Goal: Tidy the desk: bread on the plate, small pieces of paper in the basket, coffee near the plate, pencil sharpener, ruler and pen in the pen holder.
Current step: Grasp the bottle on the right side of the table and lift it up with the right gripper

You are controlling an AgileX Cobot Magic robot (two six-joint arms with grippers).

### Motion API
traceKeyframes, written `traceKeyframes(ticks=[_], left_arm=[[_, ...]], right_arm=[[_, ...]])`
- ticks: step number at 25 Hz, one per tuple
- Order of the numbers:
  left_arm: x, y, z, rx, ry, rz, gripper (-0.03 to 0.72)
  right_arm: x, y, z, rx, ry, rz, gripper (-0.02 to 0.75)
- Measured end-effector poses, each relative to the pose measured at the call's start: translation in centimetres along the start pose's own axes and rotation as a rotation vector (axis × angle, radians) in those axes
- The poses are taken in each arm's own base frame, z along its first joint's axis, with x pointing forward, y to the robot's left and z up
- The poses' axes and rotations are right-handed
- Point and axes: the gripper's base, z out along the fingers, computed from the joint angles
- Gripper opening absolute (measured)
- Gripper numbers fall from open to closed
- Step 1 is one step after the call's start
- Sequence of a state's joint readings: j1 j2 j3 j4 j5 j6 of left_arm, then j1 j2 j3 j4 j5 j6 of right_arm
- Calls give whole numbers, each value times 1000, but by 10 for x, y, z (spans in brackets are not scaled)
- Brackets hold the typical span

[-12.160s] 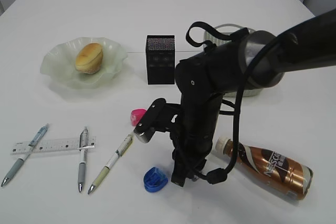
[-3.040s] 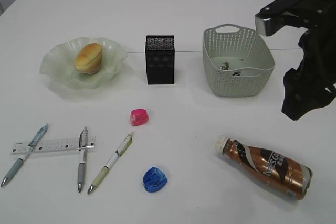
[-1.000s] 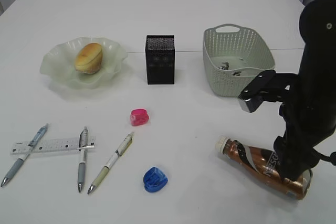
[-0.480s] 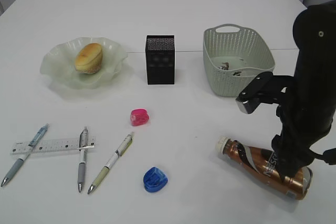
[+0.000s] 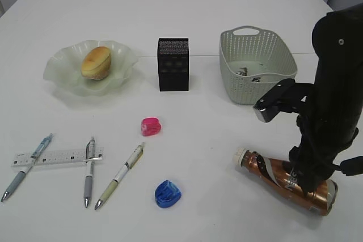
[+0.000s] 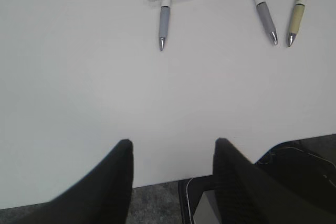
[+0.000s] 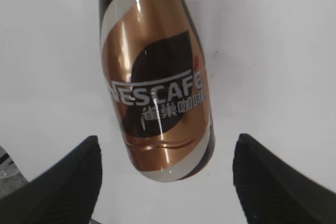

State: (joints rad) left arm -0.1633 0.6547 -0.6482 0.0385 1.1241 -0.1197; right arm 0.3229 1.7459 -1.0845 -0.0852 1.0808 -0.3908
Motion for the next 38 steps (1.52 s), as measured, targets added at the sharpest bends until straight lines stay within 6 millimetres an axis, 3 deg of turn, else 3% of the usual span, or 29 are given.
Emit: traceKeyframes(ticks=[38], left_arm=[[2, 1, 0, -9, 20, 3, 361]], right_arm=[[-3, 2, 31, -16, 21, -8, 603]])
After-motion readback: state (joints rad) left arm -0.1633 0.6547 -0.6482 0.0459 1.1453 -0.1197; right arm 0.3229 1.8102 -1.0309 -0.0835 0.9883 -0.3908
